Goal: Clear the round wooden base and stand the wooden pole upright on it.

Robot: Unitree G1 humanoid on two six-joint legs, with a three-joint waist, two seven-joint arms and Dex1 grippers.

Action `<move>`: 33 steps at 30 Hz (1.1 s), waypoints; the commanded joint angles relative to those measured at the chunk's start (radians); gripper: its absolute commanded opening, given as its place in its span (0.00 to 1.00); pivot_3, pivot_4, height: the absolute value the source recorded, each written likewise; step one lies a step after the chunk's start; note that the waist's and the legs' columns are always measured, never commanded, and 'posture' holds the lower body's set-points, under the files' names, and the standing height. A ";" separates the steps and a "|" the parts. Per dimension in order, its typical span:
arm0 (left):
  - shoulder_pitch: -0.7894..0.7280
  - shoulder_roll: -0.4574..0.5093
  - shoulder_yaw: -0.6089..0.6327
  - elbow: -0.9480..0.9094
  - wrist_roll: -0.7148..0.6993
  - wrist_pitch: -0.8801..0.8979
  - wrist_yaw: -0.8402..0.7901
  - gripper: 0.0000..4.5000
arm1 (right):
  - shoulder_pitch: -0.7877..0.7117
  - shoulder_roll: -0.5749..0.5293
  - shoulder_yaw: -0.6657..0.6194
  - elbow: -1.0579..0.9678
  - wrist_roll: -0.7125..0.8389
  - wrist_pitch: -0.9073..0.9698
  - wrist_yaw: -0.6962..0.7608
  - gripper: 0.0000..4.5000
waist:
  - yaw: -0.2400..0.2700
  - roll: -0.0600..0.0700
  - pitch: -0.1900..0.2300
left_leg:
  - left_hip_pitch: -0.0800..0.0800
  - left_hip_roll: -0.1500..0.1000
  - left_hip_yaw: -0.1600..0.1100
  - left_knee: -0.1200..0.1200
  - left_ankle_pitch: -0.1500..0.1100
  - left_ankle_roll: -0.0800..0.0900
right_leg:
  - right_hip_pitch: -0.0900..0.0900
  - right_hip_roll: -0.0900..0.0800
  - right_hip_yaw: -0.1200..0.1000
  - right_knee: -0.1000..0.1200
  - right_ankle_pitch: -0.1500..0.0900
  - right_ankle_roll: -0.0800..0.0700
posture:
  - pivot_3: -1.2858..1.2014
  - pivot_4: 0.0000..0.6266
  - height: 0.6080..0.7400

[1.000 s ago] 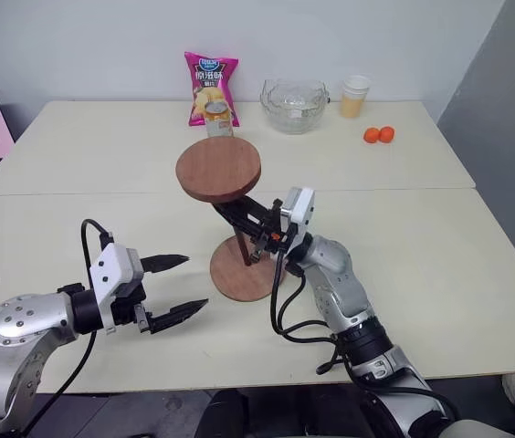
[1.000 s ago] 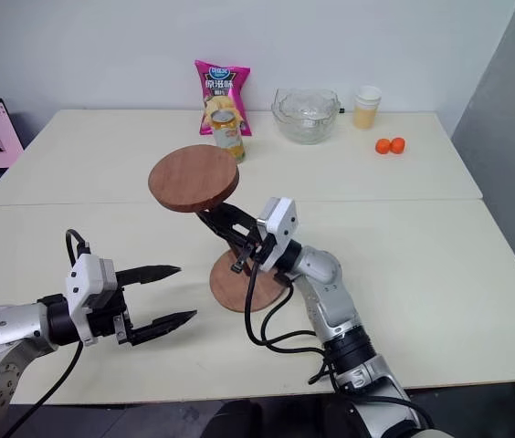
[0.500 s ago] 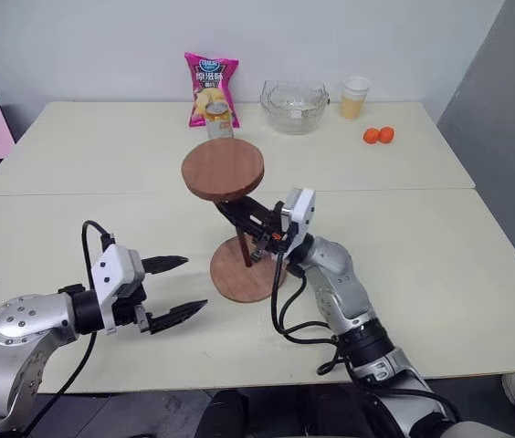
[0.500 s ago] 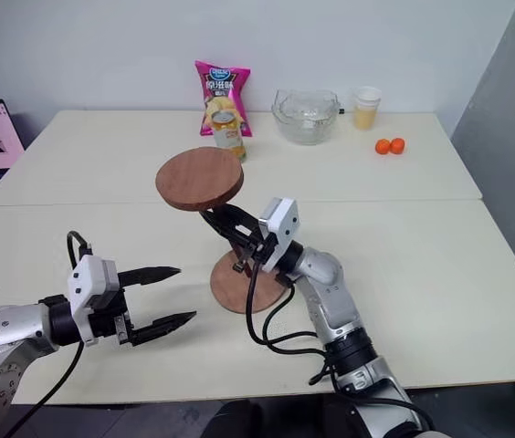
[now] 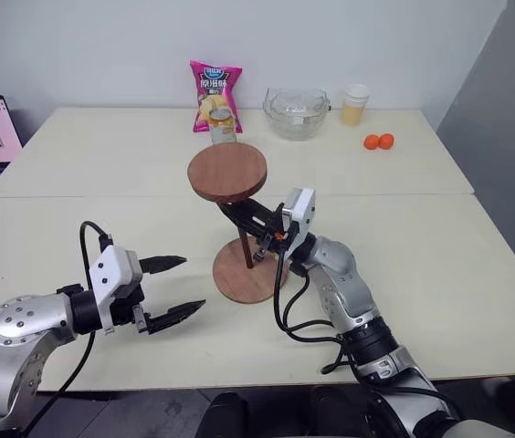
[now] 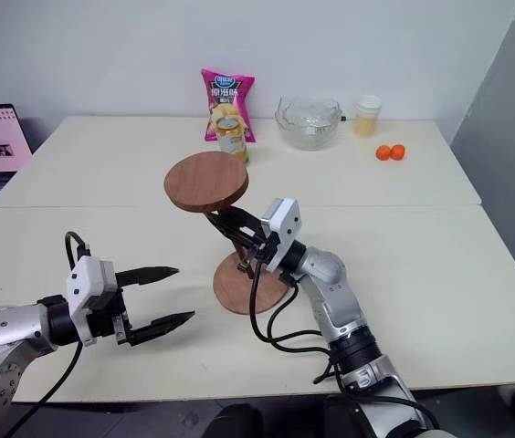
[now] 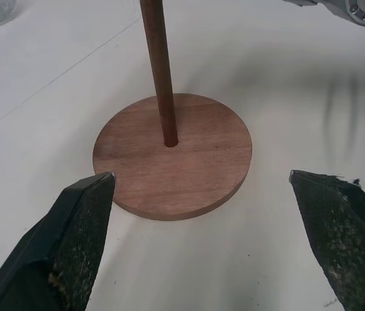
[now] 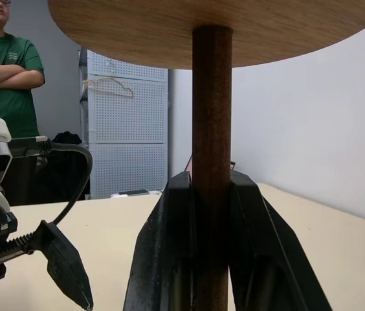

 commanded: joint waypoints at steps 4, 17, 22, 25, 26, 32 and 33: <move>-0.017 0.003 0.002 -0.011 0.004 -0.016 0.002 1.00 | 0.057 -0.068 0.018 0.099 -0.060 0.085 0.004 0.05 | 0.001 0.001 -0.006 | 0.001 0.000 0.000 0.000 0.000 0.000 | 0.001 0.000 0.000 0.000 0.000 0.000 | 0.52 0.24 1.00; -0.034 0.008 -0.007 -0.015 0.004 -0.003 0.007 1.00 | 0.082 -0.090 0.035 0.094 -0.066 0.090 0.001 0.05 | 0.006 0.004 -0.011 | 0.007 0.000 -0.001 -0.001 0.000 0.000 | 0.007 0.000 0.000 -0.002 -0.001 -0.001 | 0.52 0.24 1.00; -0.035 0.011 -0.008 -0.010 0.005 -0.003 0.003 1.00 | 0.087 -0.083 0.048 0.054 -0.049 0.118 0.012 0.05 | 0.008 0.004 -0.011 | 0.007 0.000 -0.001 -0.002 0.000 0.000 | 0.007 0.000 0.000 -0.002 -0.001 -0.001 | 0.52 0.24 1.00; -0.037 0.011 -0.010 -0.003 0.009 -0.007 -0.002 1.00 | 0.089 -0.086 0.063 0.007 -0.029 0.124 0.053 0.05 | 0.008 0.004 -0.011 | 0.007 0.000 -0.001 -0.002 0.000 0.000 | 0.007 0.000 0.000 -0.002 -0.002 -0.001 | 0.52 0.24 1.00; -0.036 0.011 -0.010 -0.002 0.010 -0.009 -0.003 1.00 | 0.089 -0.084 0.062 -0.003 -0.022 0.136 0.054 0.05 | 0.008 0.004 -0.011 | 0.007 0.000 -0.001 -0.002 0.000 0.000 | 0.007 0.000 0.000 -0.002 -0.002 -0.001 | 0.52 0.24 1.00; -0.034 0.008 -0.010 0.003 0.016 -0.016 -0.006 1.00 | 0.083 -0.076 0.053 -0.052 0.005 0.171 0.048 0.25 | 0.009 0.003 -0.010 | 0.007 0.000 -0.001 -0.003 -0.001 0.000 | 0.006 0.000 0.000 -0.002 -0.003 -0.002 | 0.52 0.24 1.00; -0.034 0.008 -0.010 0.003 0.017 -0.016 -0.006 1.00 | 0.083 -0.077 0.055 -0.061 0.009 0.177 0.052 0.29 | 0.009 0.003 -0.009 | 0.006 0.000 -0.001 -0.004 -0.001 0.000 | 0.006 0.000 -0.001 -0.002 -0.003 -0.002 | 0.52 0.24 1.00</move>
